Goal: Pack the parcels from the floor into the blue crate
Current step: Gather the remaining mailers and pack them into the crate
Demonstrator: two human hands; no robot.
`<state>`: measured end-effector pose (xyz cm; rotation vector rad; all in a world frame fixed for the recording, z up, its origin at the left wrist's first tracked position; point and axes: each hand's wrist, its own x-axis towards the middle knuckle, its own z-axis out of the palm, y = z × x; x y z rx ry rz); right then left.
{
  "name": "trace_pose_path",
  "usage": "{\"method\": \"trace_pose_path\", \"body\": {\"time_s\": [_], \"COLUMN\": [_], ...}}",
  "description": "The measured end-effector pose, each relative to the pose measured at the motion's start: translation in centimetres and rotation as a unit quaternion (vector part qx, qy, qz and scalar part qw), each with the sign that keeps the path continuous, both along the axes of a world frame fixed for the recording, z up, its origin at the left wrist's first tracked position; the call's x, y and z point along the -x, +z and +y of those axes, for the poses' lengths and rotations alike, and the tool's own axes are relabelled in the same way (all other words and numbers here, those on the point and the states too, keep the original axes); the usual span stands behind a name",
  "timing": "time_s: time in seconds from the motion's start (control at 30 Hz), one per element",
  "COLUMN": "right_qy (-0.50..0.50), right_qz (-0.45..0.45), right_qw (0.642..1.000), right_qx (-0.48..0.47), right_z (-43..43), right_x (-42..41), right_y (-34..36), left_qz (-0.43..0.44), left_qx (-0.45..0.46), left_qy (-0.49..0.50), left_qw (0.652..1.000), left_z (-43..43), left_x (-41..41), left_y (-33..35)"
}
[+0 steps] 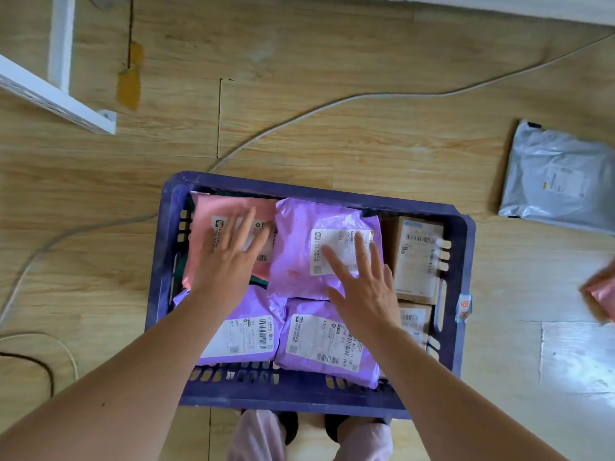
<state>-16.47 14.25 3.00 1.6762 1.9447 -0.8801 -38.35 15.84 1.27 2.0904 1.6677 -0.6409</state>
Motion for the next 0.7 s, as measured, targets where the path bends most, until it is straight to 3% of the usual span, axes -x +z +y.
{"method": "trace_pose_path", "body": {"time_s": [0.1, 0.17, 0.23, 0.3, 0.5, 0.7], "right_qy": [0.026, 0.039, -0.003, -0.044, 0.024, 0.046], "right_qz": [0.025, 0.005, -0.042, -0.067, -0.043, -0.074], "right_qw": [0.999, 0.998, 0.999, 0.996, 0.999, 0.995], "right_qx": [-0.039, -0.039, 0.008, 0.048, 0.017, 0.058], "right_z": [0.9, 1.2, 1.1, 0.8, 2.1, 3.3], "right_x": [2.0, 2.5, 2.3, 1.8, 2.6, 2.7], "right_y": [-1.6, -2.4, -3.0, -3.2, -2.9, -5.4], "left_qz": [-0.025, -0.030, -0.008, -0.011, -0.023, -0.049], "left_qx": [-0.040, -0.002, 0.088, 0.113, 0.086, 0.050], "left_qy": [-0.088, -0.102, -0.092, -0.068, -0.025, 0.022], "left_qw": [0.995, 0.994, 0.992, 0.991, 0.996, 0.997], "left_z": [-0.5, -0.1, 0.6, 1.2, 0.8, -1.3], "left_x": [0.5, 0.0, -0.9, -2.0, -0.7, 2.1], "left_y": [-1.3, -1.2, -1.1, -0.9, -1.7, -3.0]}}
